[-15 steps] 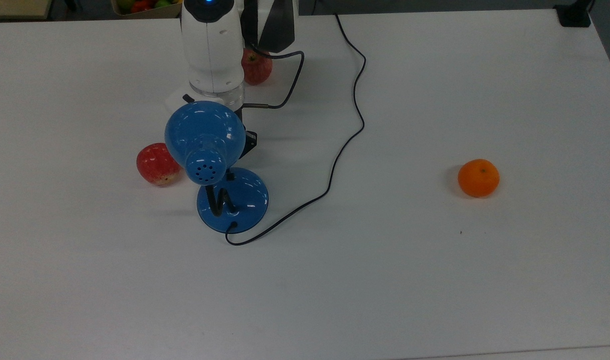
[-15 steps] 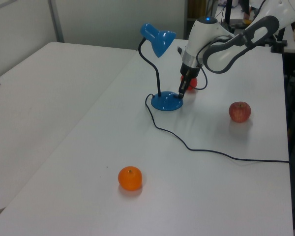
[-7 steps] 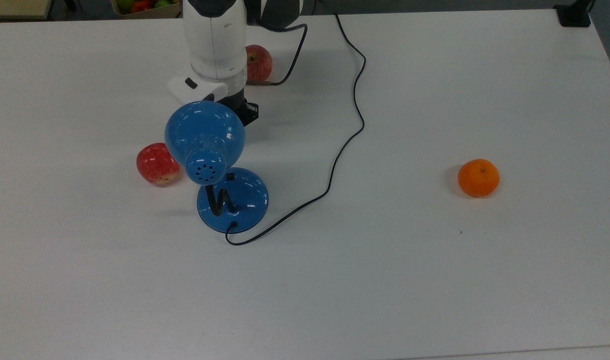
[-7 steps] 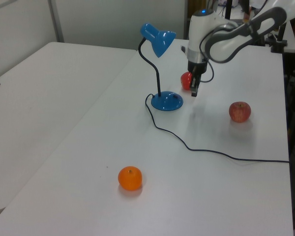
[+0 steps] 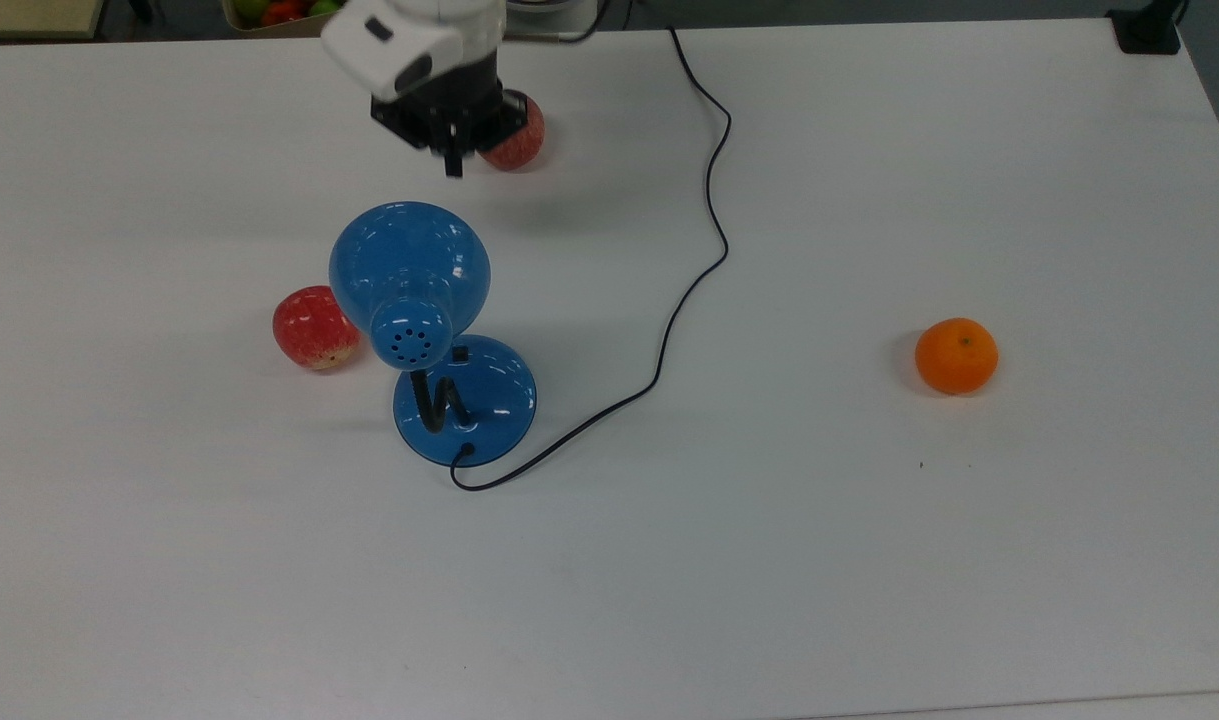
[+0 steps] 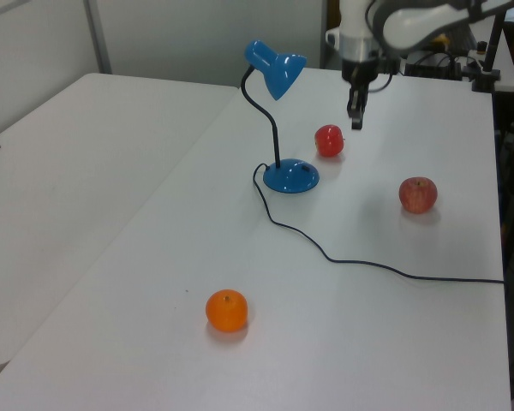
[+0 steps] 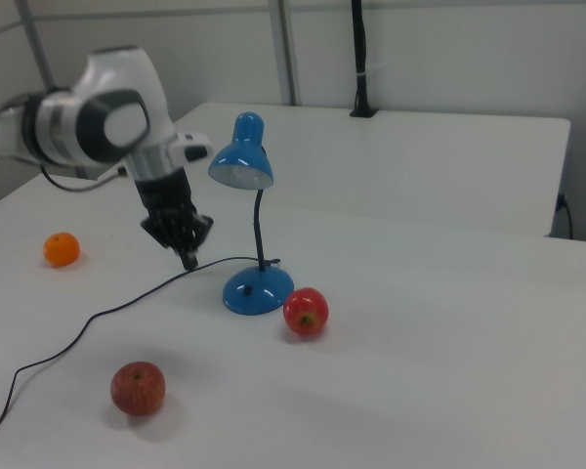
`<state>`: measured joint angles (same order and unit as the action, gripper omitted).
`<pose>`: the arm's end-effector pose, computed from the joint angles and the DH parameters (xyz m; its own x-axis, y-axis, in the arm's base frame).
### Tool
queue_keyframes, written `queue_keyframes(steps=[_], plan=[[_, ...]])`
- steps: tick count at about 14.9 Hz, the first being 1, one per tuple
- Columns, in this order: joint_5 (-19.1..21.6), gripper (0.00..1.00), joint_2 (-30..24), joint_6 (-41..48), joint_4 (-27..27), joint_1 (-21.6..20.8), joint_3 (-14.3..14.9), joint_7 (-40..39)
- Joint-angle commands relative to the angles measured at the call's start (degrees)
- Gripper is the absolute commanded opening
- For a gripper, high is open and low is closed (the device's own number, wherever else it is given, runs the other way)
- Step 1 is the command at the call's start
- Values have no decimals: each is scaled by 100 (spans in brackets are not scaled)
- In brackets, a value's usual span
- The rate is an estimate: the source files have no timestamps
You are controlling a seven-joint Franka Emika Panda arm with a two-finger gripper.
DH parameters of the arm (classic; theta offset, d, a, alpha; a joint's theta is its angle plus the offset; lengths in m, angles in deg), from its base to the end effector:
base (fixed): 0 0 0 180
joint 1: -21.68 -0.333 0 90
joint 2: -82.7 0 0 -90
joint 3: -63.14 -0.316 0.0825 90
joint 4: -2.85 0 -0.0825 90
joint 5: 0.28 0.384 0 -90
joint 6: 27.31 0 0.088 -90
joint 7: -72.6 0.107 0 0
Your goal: Turn off lamp
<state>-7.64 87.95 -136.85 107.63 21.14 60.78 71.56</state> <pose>0.5871 0.0199 0.4789 0.9937 0.1111 -0.0130 0.1119 -0.9869 0.1164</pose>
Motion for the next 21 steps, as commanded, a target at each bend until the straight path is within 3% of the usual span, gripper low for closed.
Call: queue_keyframes(steps=[1,5,10,11,12,15,16,17,21], plan=[[6,0,-174,871,-589,-96,16,51],[77,0,-314,1469,-1099,-175,25,60],[103,7,-534,1681,-1100,-166,77,69],[103,13,-534,1682,-1100,-158,86,69],[103,25,-543,1690,-1100,-149,86,69],[95,73,-569,1699,-1100,-149,86,60],[86,81,-578,1708,-1091,-157,86,51],[77,100,-578,1708,-1083,-166,77,60],[51,100,-596,1752,-1083,-131,77,60]])
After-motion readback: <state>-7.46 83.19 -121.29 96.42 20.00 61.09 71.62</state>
